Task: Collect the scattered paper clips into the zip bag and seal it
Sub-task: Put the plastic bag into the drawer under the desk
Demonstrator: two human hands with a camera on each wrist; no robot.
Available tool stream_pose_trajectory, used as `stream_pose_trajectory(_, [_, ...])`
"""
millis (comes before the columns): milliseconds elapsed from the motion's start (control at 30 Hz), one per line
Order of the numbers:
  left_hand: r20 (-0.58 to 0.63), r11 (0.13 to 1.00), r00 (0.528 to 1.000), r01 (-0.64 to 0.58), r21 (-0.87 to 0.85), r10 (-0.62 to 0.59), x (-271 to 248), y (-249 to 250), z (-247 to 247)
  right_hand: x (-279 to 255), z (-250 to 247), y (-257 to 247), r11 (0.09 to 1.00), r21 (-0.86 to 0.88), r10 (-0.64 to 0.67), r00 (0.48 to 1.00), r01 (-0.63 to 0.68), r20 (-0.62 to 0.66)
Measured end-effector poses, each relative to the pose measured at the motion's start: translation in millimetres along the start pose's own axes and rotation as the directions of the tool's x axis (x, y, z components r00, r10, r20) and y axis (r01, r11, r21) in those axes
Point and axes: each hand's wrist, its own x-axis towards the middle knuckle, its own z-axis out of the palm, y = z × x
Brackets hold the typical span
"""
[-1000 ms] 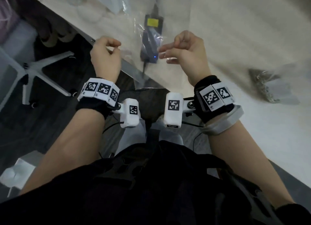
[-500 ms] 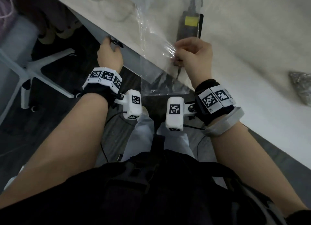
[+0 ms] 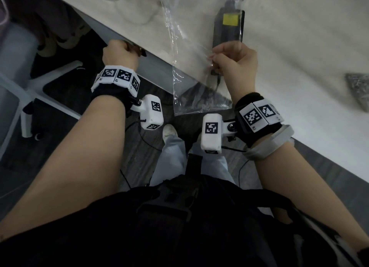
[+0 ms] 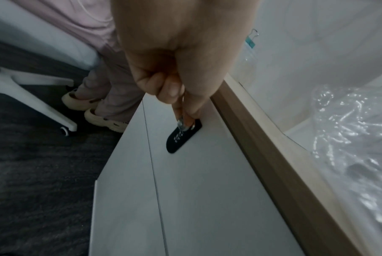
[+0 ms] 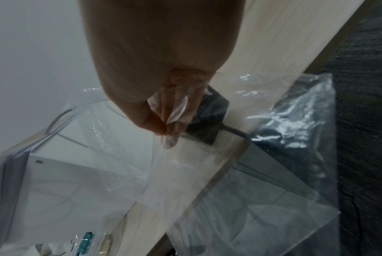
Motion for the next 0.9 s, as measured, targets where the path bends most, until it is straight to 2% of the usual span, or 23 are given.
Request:
stream_pose_trajectory(100, [0.033, 0.999, 0.999, -0.005, -0.045, 0.007, 2.2, -0.5, -2.9, -2.9, 0.5, -0.8, 1.0, -0.002, 0.003, 1.0, -0.002, 0.005])
stream_pose_trajectory(233, [0.005, 0.996, 1.0, -0.028, -0.087, 0.029, 0.3, -1.9, -0.7, -6.4, 1.1, -4.3, 1.0, -0.015, 0.004, 1.0, -0.004, 0.016])
stream_pose_trajectory(433, [-0.047, 0.988, 0.998, 0.035, -0.147, -0.042, -1.7, -1.4, 3.3, -3.2, 0.7, -4.9, 1.0, -0.019, 0.009, 1.0, -0.008, 0.02])
stream_pose_trajectory(600, [-0.135, 0.967, 0.985, 0.073, -0.244, -0.108, -21.7, -17.8, 8.7, -1.9, 1.9, -4.5, 1.0, -0.022, 0.006, 1.0, -0.006, 0.016])
stream_pose_trajectory(767, [-0.157, 0.968, 0.973, 0.134, -0.215, -0.169, -43.2, -44.9, 1.2, -1.3, 5.3, -3.6, 0.998, -0.063, 0.013, 1.0, -0.013, -0.011])
stream_pose_trajectory(900, [-0.141, 0.962, 0.965, 0.193, -0.195, -0.222, -60.5, -66.8, -7.7, -8.3, 11.1, -4.9, 0.998, -0.039, 0.052, 0.998, -0.051, 0.019])
